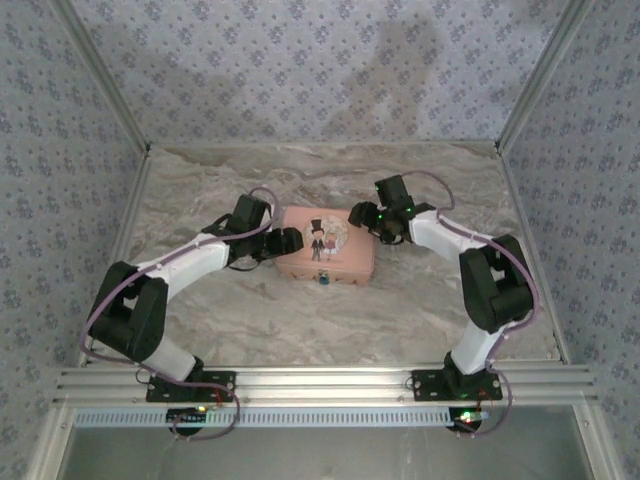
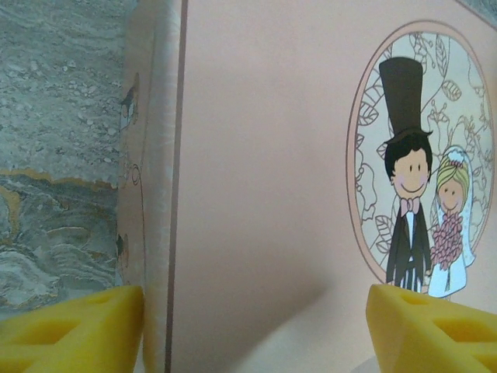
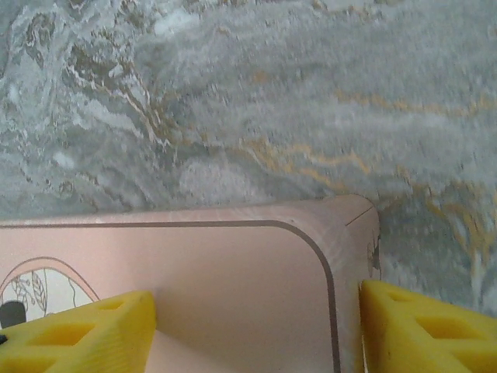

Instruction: Unlock the padlock with the key

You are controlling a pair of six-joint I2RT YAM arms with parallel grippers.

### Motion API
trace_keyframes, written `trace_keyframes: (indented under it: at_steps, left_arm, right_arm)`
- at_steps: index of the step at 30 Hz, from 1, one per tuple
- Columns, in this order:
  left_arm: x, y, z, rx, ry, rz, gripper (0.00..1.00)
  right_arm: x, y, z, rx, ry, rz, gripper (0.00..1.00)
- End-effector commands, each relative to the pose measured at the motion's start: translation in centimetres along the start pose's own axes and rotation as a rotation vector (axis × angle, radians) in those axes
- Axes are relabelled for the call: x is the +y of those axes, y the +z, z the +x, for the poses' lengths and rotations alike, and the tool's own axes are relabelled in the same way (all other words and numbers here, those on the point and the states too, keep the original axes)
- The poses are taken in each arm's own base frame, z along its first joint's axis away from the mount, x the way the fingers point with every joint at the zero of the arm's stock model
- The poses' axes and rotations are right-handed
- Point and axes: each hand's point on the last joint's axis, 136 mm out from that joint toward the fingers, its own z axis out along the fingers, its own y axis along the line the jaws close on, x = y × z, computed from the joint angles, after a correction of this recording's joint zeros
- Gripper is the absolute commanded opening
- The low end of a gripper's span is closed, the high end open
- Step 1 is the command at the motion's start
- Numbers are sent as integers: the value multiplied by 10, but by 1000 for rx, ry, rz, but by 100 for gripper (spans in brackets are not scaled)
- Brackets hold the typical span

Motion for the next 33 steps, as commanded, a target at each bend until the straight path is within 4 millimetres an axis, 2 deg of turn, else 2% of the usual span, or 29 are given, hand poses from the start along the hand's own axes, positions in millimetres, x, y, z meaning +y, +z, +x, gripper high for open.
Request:
trace_keyframes:
  at_steps: [1,10,17,23,28,30,33]
  left_arm:
    - [-46,8,-5,-8,30,153,75]
    - [-34,14,-19,-57,19,67,81]
    - [-16,-5,-24,-122,8,-3,90]
    - [-3,-37,-23,-170,8,-57,91]
    - [12,-70,-11,-191,-6,-137,88]
    - [22,-80,-2,-189,-30,-177,86]
    - [38,-91,19,-164,-69,-221,83]
  right_arm:
    - [60,-3,9,93,-57,-204,69]
    - [45,7,-5,84,-58,-162,72]
    - [23,-5,-12,61,-70,-82,84]
    - [8,-31,-20,20,-94,-32,85]
    - [13,-64,-20,-38,-167,-16,83]
    - [9,-72,-9,-37,-187,0,81]
    - [20,-88,3,-48,-255,-17,78]
